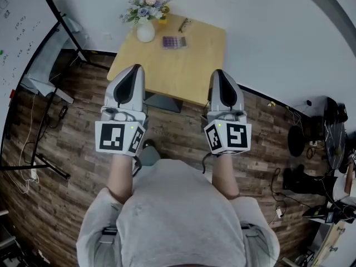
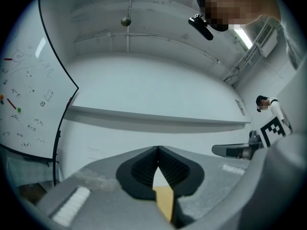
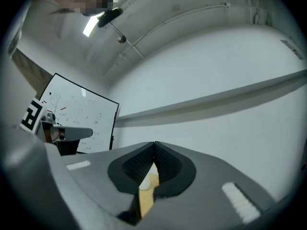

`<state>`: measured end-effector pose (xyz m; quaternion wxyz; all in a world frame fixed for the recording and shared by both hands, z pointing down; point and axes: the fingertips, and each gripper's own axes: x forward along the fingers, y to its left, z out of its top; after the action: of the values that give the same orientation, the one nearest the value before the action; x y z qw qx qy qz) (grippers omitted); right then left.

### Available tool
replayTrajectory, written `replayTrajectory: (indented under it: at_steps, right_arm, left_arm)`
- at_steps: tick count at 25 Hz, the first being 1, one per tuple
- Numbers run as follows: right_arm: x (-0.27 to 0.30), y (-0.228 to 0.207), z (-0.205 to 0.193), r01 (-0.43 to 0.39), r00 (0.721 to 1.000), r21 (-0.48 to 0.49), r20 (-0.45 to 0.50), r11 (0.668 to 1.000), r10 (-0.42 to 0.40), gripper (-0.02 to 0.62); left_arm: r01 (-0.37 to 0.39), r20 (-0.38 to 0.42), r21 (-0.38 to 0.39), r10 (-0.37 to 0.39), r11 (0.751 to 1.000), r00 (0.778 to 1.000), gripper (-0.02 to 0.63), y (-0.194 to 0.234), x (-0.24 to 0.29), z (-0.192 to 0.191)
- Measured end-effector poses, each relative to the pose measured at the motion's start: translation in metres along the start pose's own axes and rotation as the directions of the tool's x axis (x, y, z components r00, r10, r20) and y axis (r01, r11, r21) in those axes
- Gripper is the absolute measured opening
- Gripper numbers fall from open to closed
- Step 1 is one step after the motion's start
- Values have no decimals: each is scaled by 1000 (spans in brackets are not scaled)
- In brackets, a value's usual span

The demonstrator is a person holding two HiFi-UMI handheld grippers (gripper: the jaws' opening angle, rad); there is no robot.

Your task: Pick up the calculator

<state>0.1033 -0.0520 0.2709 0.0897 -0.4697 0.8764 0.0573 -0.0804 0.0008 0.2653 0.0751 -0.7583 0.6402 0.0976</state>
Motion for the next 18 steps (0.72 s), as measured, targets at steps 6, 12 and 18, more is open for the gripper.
replayTrajectory:
  at_steps: [6,12,18]
  right_arm:
    - [20,-12,-8,5,1000,-3,-9,1000,-5,0]
    - [55,-27,-14,23,1000,-5,-8,1000,-23,0]
    - [101,-38,-22,38,999,-3,-2,999,-38,0]
  left_arm:
    - [11,-4,6,-11,1000,1000,6,5,24,-7]
    - [15,0,-3,-15,1000,1000,6,23,60,-15]
    - [30,-1,-3,-30,1000,1000,6,48,103,-23]
